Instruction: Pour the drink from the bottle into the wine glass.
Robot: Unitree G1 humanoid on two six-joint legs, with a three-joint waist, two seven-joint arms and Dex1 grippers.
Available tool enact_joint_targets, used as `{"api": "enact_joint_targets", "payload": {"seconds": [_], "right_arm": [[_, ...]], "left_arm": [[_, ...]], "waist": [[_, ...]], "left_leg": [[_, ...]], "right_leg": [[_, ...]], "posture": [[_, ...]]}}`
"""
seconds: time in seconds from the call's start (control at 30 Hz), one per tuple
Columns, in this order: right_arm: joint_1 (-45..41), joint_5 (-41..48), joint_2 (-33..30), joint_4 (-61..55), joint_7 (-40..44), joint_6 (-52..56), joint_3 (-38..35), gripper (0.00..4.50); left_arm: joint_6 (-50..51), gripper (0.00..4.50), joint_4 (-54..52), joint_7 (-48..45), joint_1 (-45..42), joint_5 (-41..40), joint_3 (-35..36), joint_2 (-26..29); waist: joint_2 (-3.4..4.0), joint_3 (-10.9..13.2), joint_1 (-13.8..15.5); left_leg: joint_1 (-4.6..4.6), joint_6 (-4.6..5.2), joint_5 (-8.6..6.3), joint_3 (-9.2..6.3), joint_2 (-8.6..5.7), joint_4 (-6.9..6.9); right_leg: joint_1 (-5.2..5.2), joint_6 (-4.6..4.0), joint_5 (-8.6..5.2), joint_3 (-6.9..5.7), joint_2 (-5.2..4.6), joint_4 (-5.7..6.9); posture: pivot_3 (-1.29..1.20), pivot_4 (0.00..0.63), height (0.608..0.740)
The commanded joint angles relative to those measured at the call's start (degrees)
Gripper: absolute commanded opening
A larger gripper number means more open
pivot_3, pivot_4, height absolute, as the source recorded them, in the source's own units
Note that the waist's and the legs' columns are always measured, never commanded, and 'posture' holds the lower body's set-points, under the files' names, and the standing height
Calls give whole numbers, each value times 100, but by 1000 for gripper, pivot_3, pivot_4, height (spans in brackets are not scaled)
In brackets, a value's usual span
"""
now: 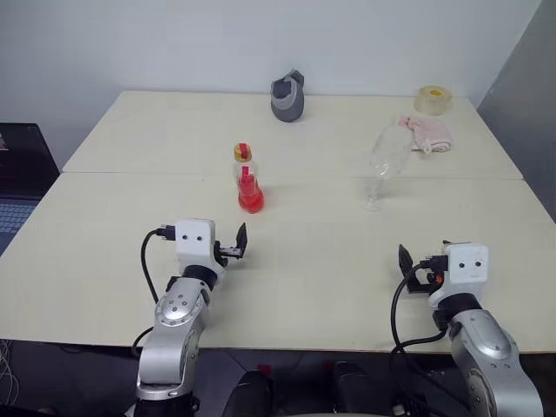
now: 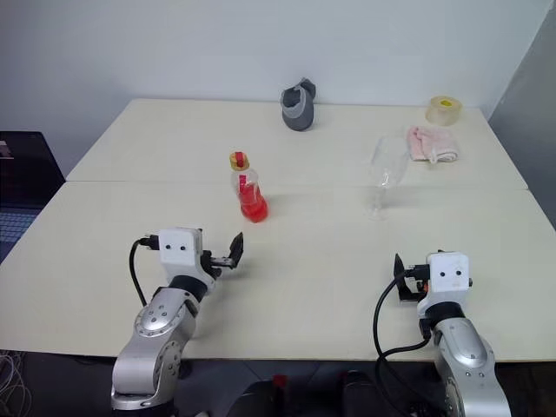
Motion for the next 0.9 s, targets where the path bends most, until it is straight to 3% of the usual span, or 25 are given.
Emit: {"api": "enact_joint_targets", "payload": {"seconds": [0.03,0.6,0.9], "right_arm": [[-41,55,-59,-211,33,-38,-123,4500],[-78,194,-267,-168,299,-123,-162,4500],[-296,1094,-925,-461,1610,-158,97,4500]], "left_arm": [[-69,4486,-104,15,-52,78,-7,77],[-266,4486,-138,-22,40,-14,29,65],[-986,4486,773,-104,-408,148,131,310]], "waist": [[0,0,0],[0,0,0],[-1,0,2]], "left_leg": [[0,0,0,0,0,0],[0,0,0,0,0,0],[1,4,-2,1,-3,2]], "right_leg": [[0,0,0,0,0,0],[0,0,0,0,0,0],[3,0,0,-2,2,-1]], "posture": [[0,150,740],[0,150,740],[0,150,740]]}}
